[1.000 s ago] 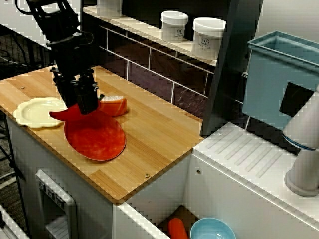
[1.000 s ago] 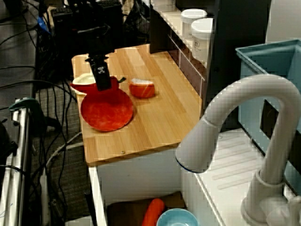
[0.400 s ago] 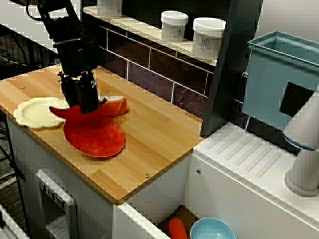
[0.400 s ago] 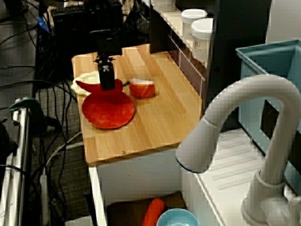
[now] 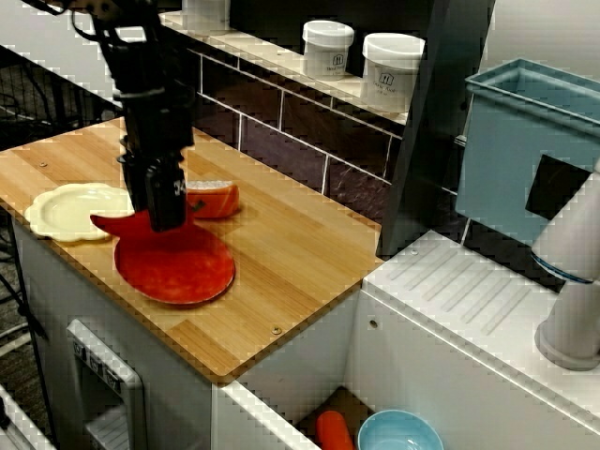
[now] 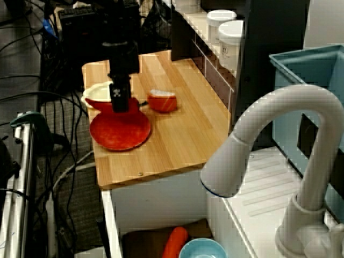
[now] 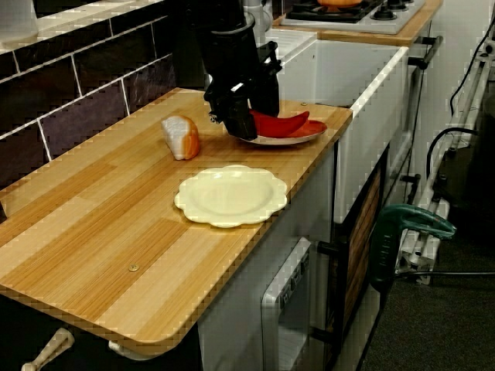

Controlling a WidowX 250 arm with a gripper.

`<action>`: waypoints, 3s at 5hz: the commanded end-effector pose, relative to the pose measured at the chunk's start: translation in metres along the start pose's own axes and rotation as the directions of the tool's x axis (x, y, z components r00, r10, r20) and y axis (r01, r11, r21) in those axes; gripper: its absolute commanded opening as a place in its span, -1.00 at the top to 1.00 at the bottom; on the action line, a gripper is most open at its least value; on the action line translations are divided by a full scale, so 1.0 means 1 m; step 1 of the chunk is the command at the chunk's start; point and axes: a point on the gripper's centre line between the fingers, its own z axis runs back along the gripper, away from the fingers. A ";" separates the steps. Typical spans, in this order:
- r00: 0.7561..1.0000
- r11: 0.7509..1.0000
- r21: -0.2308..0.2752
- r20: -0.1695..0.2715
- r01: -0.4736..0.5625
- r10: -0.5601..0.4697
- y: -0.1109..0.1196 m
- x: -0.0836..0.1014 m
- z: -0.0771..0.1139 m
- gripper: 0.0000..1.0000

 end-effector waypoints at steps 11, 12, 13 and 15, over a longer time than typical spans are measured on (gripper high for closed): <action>0.976 0.981 0.053 0.122 -0.188 0.180 -0.021 -0.002 -0.003 -1.00; 0.976 0.980 0.060 0.121 -0.190 0.182 -0.019 -0.002 -0.007 -1.00; 0.976 0.981 0.055 0.126 -0.187 0.179 -0.020 -0.003 -0.009 -1.00; 0.976 0.980 0.060 0.126 -0.188 0.179 -0.022 -0.003 -0.018 -1.00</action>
